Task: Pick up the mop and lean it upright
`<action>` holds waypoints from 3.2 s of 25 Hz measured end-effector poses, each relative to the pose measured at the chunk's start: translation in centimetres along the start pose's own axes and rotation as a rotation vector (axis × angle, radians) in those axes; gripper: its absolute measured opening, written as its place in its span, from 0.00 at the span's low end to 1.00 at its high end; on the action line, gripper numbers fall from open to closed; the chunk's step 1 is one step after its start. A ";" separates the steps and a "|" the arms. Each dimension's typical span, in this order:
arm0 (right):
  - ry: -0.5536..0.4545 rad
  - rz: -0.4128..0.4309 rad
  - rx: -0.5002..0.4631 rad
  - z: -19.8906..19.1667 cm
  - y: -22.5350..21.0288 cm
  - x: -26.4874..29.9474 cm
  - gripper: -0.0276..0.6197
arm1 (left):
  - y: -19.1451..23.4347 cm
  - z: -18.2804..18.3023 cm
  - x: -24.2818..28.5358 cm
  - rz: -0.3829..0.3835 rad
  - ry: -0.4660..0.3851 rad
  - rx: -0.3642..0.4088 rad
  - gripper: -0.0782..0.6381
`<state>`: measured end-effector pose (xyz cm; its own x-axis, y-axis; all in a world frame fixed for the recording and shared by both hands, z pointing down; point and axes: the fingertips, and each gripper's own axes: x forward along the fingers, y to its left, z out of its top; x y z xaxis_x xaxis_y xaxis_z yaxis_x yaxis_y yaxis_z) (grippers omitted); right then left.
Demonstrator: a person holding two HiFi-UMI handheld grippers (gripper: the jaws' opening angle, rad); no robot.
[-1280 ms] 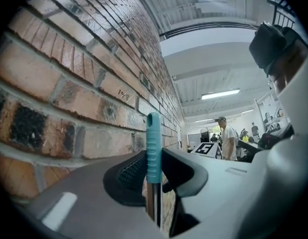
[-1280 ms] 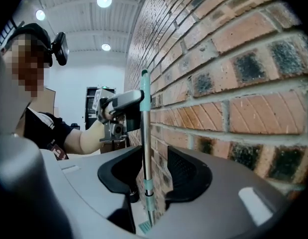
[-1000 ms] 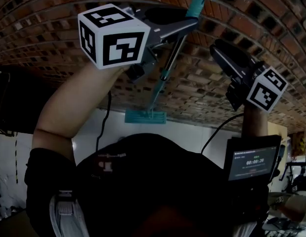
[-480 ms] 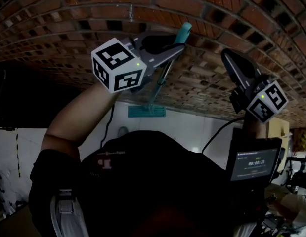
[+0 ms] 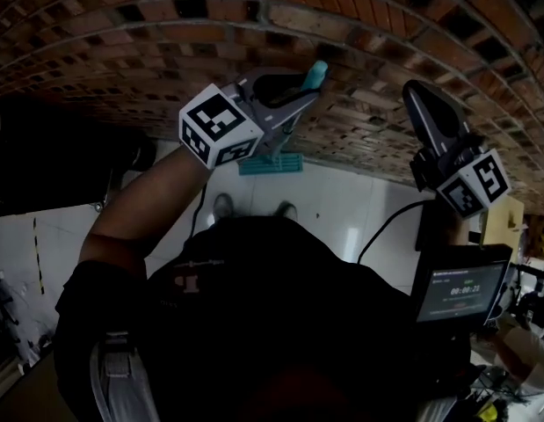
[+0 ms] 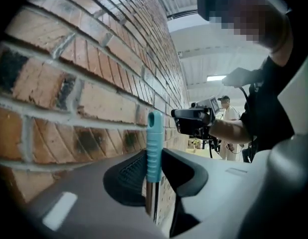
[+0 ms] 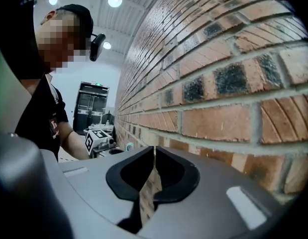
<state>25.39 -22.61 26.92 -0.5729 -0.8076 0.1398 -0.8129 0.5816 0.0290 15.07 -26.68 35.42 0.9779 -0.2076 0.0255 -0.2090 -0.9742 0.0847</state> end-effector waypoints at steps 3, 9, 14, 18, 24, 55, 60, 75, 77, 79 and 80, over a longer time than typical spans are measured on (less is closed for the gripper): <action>-0.008 -0.009 0.022 -0.2 -0.2 0.0 0.09 | -0.2 -0.2 0.0 -0.004 0.008 0.001 0.24; -0.027 0.019 0.034 0.4 0.0 0.0 0.10 | -1.3 10.3 0.1 -0.064 -0.069 0.027 0.24; -0.005 0.136 0.042 0.9 3.2 3.1 0.22 | -0.4 21.0 -0.4 -0.089 -0.134 0.033 0.24; 0.019 0.228 0.000 2.1 6.3 5.6 0.32 | -1.6 26.6 0.4 -0.116 -0.143 0.047 0.24; 0.019 0.176 -0.022 4.2 5.8 7.1 0.28 | -2.6 30.3 1.6 -0.106 -0.152 0.052 0.24; 0.040 0.159 -0.005 5.5 5.8 7.9 0.22 | -4.0 33.3 1.1 -0.162 -0.198 0.055 0.24; 0.035 0.144 -0.016 5.4 5.7 7.8 0.22 | -3.9 33.2 1.1 -0.155 -0.190 0.050 0.24; -0.047 0.062 -0.001 7.9 2.9 1.9 0.24 | -3.2 29.9 0.5 -0.137 -0.173 0.021 0.24; -0.069 0.023 -0.002 8.5 1.9 0.8 0.23 | -3.1 28.7 0.5 -0.133 -0.170 0.023 0.24; -0.089 -0.010 0.000 8.9 0.9 -0.1 0.23 | -3.0 27.4 0.5 -0.125 -0.163 0.027 0.24; -0.096 -0.022 0.002 9.1 0.5 -0.5 0.22 | -2.9 26.6 0.5 -0.119 -0.158 0.028 0.24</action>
<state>24.34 -22.84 17.89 -0.5625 -0.8256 0.0441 -0.8253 0.5639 0.0292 16.34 -26.34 8.70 0.9851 -0.0998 -0.1401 -0.0936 -0.9944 0.0499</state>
